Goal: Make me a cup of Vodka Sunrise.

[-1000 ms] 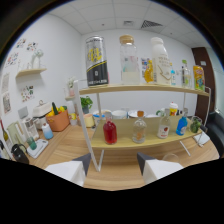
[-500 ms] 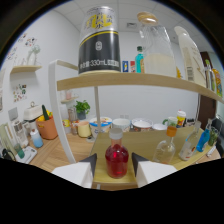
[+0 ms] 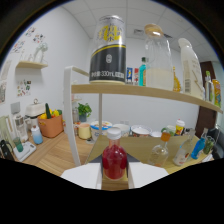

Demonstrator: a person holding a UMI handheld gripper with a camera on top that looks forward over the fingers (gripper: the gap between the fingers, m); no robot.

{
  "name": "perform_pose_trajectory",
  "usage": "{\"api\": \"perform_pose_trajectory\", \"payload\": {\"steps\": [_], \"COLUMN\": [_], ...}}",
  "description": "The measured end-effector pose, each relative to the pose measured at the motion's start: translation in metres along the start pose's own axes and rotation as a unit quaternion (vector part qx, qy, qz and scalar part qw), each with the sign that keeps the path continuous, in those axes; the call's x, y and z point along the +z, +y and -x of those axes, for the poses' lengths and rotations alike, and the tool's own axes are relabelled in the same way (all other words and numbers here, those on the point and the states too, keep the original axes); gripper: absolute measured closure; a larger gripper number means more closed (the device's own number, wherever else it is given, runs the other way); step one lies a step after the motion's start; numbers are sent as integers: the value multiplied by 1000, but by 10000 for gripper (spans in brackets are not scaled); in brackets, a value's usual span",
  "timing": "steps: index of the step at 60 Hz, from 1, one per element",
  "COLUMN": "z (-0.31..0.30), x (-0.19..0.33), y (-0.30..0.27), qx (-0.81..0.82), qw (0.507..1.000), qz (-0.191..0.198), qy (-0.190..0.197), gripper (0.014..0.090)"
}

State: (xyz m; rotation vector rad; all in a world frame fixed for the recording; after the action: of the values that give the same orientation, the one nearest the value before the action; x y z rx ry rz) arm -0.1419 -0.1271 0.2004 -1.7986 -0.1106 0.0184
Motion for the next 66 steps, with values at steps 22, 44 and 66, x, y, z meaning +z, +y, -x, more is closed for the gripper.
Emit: {"api": "perform_pose_trajectory", "payload": {"steps": [22,44,66], "z": [-47,-68,-84], "x": [-70,-87,-77], "y": [43,57,32], "qx": [7,195,630], "qw": [999,980,772], "qz": [21,39,1], "qy": [25,-6,-83], "gripper": [699,699,699]}}
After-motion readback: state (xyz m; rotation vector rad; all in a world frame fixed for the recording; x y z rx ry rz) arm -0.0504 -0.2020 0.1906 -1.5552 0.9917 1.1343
